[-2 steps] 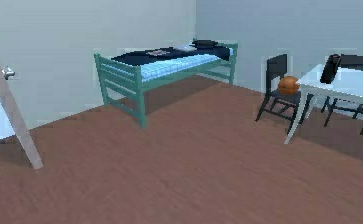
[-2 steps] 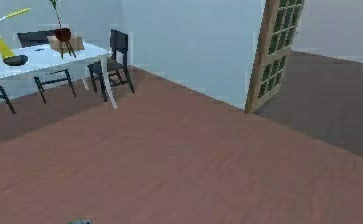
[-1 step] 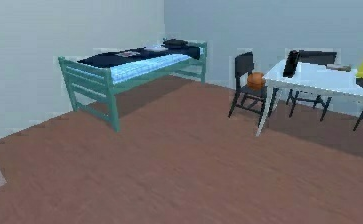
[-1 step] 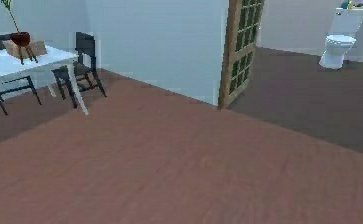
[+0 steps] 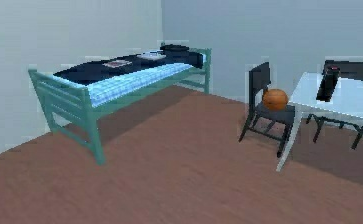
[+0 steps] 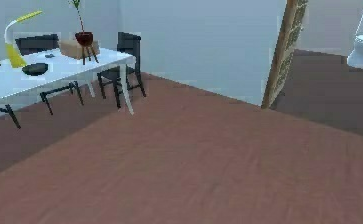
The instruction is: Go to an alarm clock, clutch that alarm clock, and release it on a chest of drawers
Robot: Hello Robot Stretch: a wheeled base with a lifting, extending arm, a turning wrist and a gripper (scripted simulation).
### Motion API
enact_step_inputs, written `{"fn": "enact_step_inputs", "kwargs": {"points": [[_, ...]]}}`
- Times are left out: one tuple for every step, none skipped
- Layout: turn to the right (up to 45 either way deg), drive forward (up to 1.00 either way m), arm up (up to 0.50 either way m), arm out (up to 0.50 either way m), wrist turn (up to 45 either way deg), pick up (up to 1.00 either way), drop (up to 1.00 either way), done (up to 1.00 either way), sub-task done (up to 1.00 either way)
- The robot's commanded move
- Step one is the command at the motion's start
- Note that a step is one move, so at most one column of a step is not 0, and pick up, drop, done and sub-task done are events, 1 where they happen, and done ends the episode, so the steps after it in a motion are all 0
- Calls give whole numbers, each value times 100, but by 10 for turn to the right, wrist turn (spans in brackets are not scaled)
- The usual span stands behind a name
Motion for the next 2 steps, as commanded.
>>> {"fn": "enact_step_inputs", "kwargs": {"points": [[330,0,0,0,0,0,0,0,0],[0,85,0,0,0,0,0,0,0]]}}
